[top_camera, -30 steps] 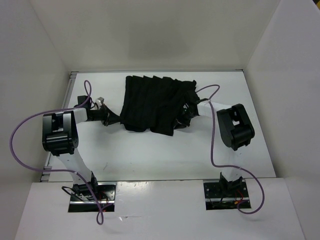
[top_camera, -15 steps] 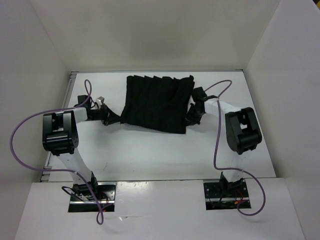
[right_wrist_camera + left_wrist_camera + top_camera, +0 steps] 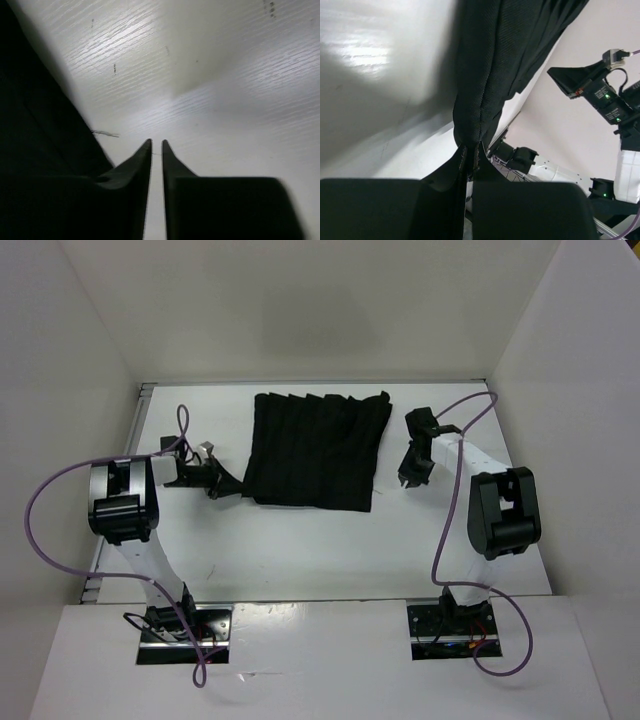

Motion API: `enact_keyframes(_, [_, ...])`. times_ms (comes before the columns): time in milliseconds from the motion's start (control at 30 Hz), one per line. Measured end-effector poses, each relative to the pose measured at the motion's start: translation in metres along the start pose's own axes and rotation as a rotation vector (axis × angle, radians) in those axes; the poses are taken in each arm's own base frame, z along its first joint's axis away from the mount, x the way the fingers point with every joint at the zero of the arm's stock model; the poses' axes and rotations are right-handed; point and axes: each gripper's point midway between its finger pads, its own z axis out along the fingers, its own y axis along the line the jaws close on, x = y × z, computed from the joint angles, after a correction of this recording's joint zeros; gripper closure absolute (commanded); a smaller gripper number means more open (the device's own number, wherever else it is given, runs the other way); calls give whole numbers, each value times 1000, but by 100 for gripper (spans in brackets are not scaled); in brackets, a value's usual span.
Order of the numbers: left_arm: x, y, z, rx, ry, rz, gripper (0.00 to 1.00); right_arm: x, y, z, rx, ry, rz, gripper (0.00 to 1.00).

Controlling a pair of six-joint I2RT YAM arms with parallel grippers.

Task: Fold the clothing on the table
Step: Flatten the skirt out

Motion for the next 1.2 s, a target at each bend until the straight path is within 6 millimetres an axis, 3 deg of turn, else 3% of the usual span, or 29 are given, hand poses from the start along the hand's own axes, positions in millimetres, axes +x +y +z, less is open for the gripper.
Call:
enact_keyframes(100, [4, 6, 1, -24, 11, 2, 100, 6, 5, 0, -39, 31, -19, 63])
enact_keyframes(400, [10, 25, 3, -98, 6, -10, 100, 61, 27, 7, -204, 218, -52, 60])
enact_keyframes(633, [11, 26, 3, -108, 8, -15, 100, 74, 57, 9, -310, 258, -74, 60])
enact_keyframes(967, [12, 27, 3, -112, 10, -18, 100, 91, 73, 17, -354, 330, -77, 55])
enact_keyframes(1000, [12, 27, 3, -113, 9, -18, 100, 93, 77, 17, -365, 337, -83, 58])
enact_keyframes(1033, [11, 28, 3, -116, 8, -19, 100, 97, 81, 16, -373, 346, -92, 77])
enact_keyframes(1100, [11, 28, 3, -118, 7, -19, 100, 105, 89, 19, -384, 357, -117, 97])
enact_keyframes(1200, [12, 29, 3, -120, 8, -17, 100, 115, 99, 19, -401, 371, -128, 100])
